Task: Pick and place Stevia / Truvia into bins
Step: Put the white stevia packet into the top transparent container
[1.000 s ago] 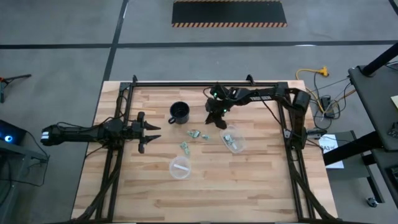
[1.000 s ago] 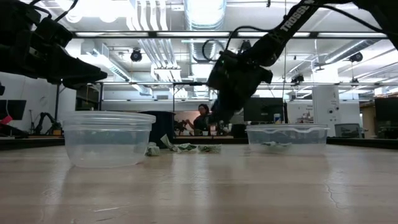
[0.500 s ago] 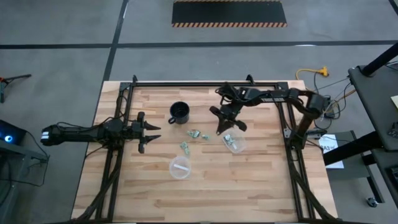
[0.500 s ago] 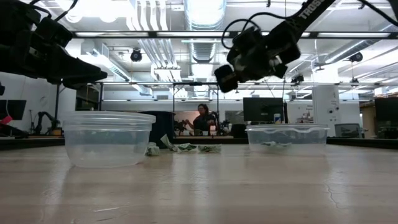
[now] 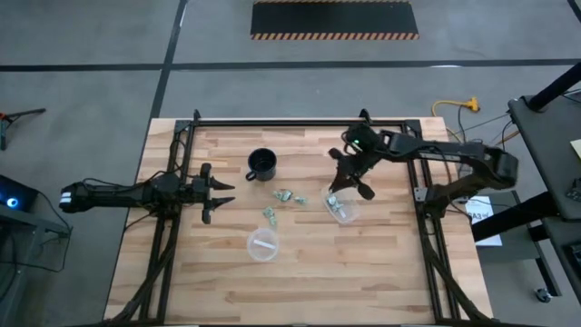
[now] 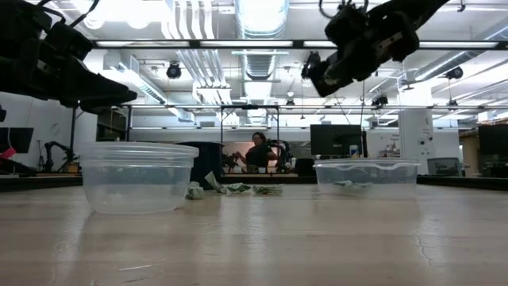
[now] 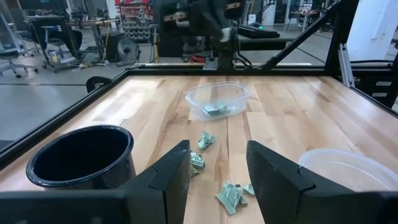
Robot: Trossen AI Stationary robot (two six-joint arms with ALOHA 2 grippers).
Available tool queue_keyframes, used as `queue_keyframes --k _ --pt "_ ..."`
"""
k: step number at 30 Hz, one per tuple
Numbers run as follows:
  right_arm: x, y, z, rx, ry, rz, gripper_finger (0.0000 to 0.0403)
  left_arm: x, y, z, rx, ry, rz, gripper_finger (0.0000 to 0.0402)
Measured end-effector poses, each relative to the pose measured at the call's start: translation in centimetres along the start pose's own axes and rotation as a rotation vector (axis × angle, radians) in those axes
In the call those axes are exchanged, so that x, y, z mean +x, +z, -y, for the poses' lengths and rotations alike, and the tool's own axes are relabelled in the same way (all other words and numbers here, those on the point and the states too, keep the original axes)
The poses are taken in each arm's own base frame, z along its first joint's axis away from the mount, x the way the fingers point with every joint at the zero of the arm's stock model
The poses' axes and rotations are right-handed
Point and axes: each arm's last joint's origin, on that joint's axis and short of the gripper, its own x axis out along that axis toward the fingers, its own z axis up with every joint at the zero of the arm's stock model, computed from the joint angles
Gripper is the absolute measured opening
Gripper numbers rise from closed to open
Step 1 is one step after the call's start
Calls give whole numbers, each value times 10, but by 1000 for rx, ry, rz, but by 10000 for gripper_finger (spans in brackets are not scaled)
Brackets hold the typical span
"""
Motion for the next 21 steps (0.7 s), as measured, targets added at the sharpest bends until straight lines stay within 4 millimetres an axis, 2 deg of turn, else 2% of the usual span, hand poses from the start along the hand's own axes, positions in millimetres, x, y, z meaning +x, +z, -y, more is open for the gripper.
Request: queue_keyframes --k 4,9,21 --pt "-10 -4 -16 44 -154 -53 13 0 0 0 0 0 0 141" --pt "-18 -14 -30 34 -178 -52 13 0 0 0 0 0 1 141" --pt "-17 -17 -31 0 -173 -63 18 0 0 0 0 0 -1 141"
